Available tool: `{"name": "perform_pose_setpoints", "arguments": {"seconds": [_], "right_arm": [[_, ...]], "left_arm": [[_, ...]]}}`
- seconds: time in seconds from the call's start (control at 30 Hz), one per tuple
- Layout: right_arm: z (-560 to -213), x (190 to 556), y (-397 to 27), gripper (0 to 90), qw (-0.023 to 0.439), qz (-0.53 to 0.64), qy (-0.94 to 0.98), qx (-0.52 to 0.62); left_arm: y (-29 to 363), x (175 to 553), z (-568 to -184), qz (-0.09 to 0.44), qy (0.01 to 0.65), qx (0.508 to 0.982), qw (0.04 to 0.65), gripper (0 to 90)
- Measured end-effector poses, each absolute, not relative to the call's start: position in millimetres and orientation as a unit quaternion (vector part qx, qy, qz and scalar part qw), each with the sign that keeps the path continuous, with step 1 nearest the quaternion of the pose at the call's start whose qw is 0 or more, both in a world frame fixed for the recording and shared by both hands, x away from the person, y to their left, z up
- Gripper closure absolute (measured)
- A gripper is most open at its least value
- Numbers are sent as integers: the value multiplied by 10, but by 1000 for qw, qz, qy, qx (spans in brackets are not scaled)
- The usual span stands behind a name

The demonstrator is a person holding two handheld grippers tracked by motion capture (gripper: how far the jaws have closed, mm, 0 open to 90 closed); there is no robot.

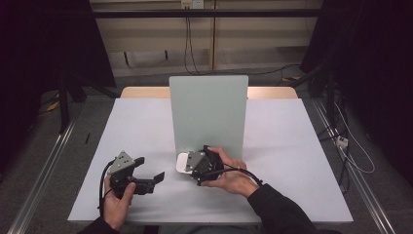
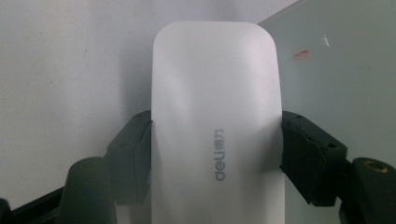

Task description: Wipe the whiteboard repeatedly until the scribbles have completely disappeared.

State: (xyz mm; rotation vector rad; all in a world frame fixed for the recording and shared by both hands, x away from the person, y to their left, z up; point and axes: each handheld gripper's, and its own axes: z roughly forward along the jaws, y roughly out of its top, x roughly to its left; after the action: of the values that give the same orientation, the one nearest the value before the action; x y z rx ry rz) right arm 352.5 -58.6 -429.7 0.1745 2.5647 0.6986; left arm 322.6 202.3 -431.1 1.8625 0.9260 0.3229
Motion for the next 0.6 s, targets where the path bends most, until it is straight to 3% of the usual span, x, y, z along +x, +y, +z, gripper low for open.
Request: {"name": "perform_pose_setpoints", "arguments": {"seconds": [0.17, 0.43, 0.6], "right_arm": [[-4303, 3514, -547, 313, 242, 244, 937, 54], [-4015, 3514, -664, 314, 309, 279, 901, 120], [-3990, 3526, -678, 315, 318, 285, 897, 117]], "left_arm": [[2028, 3228, -4312, 134, 383, 768, 496, 42], [2030, 3227, -4310, 134, 382, 768, 496, 42], [2027, 3228, -4312, 134, 382, 768, 495, 42]]}}
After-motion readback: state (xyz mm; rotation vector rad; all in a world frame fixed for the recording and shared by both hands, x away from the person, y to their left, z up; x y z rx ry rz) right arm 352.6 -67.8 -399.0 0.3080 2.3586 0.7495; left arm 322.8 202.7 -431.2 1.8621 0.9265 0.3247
